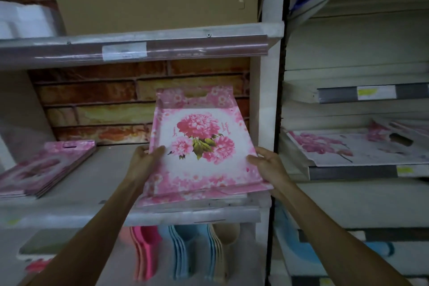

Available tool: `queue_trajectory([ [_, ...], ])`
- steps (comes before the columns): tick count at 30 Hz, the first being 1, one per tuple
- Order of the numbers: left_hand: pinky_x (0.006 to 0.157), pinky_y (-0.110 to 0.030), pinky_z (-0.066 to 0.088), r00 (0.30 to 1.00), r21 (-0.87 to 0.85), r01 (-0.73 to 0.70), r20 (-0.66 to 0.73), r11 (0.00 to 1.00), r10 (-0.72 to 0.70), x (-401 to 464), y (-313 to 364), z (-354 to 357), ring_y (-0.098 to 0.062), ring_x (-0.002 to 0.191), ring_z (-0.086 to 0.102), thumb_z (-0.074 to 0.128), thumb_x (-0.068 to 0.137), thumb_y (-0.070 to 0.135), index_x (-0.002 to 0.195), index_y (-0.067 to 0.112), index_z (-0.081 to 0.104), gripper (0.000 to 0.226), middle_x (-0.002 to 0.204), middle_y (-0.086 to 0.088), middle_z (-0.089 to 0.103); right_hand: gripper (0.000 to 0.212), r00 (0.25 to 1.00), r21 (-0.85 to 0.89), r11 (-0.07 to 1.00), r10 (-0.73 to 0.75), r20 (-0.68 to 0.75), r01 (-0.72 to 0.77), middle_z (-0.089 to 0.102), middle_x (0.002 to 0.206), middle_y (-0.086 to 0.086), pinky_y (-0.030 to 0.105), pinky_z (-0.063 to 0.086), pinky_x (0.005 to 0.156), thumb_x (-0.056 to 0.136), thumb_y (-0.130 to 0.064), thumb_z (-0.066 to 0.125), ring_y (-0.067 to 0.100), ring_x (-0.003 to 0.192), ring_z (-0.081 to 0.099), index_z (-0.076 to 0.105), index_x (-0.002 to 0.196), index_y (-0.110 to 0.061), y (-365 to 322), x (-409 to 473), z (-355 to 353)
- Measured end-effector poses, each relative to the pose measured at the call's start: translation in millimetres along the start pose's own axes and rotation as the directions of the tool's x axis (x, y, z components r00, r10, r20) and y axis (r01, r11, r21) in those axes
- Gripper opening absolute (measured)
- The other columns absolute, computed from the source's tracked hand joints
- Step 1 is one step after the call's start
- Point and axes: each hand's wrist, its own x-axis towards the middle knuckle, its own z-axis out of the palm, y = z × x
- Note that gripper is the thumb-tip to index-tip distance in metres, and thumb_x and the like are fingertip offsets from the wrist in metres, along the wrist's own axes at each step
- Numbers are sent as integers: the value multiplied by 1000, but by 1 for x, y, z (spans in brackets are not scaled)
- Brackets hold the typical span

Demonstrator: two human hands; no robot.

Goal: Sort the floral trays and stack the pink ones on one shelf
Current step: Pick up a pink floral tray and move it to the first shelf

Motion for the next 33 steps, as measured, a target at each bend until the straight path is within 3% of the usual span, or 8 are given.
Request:
queue_trajectory([
  [3, 53, -29, 57, 997, -78, 34, 78, 996, -28, 25, -11, -3, -29, 74, 64, 63, 88, 1, 121, 3, 51, 36, 102, -17, 65, 30, 998, -31, 999, 18, -54, -20, 72, 104, 8, 40, 60, 82, 93, -2, 56, 23, 87, 69, 66, 120, -11, 5, 18, 13],
  [6, 66, -40, 58, 995, 8, 20, 102, 1000, -21, 49, -28, -1, -33, 82, 65, 60, 88, -3, 120, 5, 54, 33, 109, -19, 66, 29, 996, -111, 993, 38, -78, -47, 70, 100, 6, 44, 56, 88, 93, -2, 55, 26, 89, 68, 67, 118, -9, 17, 32, 22],
  [11, 65, -32, 52, 993, 148, -23, 120, 989, 6, 65, -57, 8, -25, 76, 62, 55, 90, -1, 120, 3, 59, 30, 108, -16, 66, 24, 994, -245, 967, 57, -93, -78, 69, 93, 9, 26, 50, 63, 92, -4, 53, 18, 69, 62, 70, 109, -6, 42, 50, 32],
  [15, 82, -47, 55, 990, 267, -53, 143, 962, 15, 71, -79, 7, -34, 89, 66, 56, 83, 18, 119, 8, 62, 38, 106, -16, 70, 25, 995, -309, 948, 54, -88, -79, 73, 99, 8, 27, 54, 73, 92, -5, 53, 19, 79, 66, 71, 109, -7, 59, 58, 40],
  [19, 69, -32, 52, 988, 317, -79, 149, 945, 32, 75, -91, 12, -29, 79, 63, 52, 93, 7, 123, 5, 59, 31, 100, -12, 68, 23, 995, -368, 927, 47, -82, -74, 69, 90, 3, 12, 45, 51, 93, -8, 53, 12, 67, 60, 69, 103, -19, 69, 59, 42],
  [23, 57, -24, 45, 984, 393, -123, 170, 911, 59, 77, -96, 18, -23, 62, 61, 50, 90, 20, 111, 8, 62, 27, 87, -14, 70, 20, 996, -441, 894, 48, -71, -75, 71, 93, 4, 13, 45, 56, 94, -11, 52, 13, 74, 63, 69, 99, -19, 76, 64, 39],
  [29, 67, -31, 44, 976, 505, -115, 220, 856, 2, 84, -109, 21, -32, 68, 63, 49, 93, 18, 107, 1, 63, 27, 82, -18, 70, 22, 996, -512, 855, 66, -53, -84, 68, 92, 6, 1, 37, 44, 94, -11, 51, 4, 65, 56, 70, 105, -8, 83, 66, 36],
  [33, 70, -31, 41, 971, 553, -151, 238, 820, 19, 83, -107, 21, -33, 76, 64, 43, 83, 33, 110, 3, 64, 45, 87, -16, 71, 23, 998, -527, 848, 38, -48, -58, 64, 87, 4, 0, 33, 41, 95, -9, 51, -3, 60, 51, 70, 107, -7, 83, 66, 35],
])
